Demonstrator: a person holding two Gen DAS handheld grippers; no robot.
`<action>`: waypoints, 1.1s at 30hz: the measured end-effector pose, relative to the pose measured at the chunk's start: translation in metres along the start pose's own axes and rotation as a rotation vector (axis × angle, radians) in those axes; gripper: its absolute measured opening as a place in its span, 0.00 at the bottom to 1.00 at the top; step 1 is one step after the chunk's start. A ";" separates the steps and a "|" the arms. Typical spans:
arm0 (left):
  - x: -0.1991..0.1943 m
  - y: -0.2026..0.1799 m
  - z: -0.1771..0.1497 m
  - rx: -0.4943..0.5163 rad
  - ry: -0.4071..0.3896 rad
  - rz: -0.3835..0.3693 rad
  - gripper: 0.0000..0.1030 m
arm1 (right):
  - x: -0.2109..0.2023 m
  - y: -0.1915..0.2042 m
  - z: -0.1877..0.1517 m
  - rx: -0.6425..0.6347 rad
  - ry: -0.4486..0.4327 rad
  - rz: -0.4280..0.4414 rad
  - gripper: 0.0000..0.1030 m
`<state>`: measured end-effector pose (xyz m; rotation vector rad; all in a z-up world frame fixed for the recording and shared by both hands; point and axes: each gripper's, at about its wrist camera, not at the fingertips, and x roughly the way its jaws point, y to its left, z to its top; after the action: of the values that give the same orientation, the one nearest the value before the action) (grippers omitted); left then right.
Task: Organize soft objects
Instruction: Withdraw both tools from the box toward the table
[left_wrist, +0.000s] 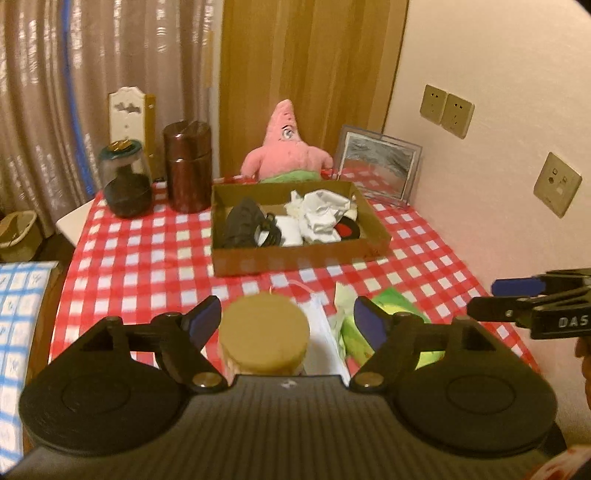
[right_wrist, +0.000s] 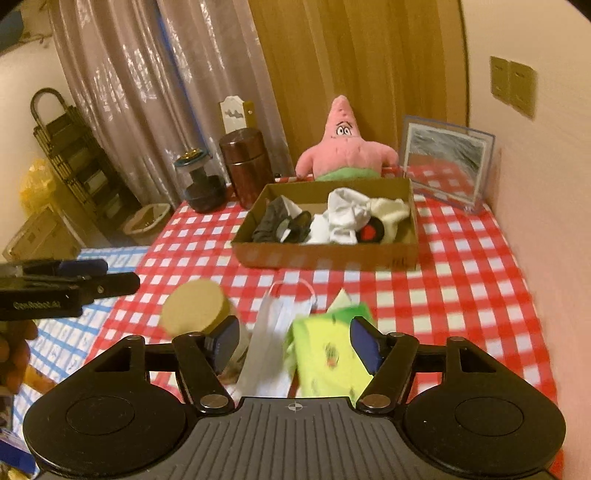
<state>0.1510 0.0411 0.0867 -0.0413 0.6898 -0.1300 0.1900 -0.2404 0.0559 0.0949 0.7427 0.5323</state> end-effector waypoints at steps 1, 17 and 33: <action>-0.004 -0.001 -0.007 -0.011 0.003 0.003 0.77 | -0.006 0.001 -0.007 0.007 -0.004 0.001 0.65; -0.025 -0.020 -0.091 -0.092 0.087 0.058 0.79 | -0.042 0.003 -0.083 0.022 0.048 -0.038 0.66; -0.018 -0.030 -0.103 -0.087 0.118 0.052 0.79 | -0.041 -0.005 -0.093 0.050 0.071 -0.052 0.66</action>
<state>0.0680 0.0141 0.0213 -0.1001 0.8138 -0.0527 0.1049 -0.2742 0.0111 0.1036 0.8255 0.4692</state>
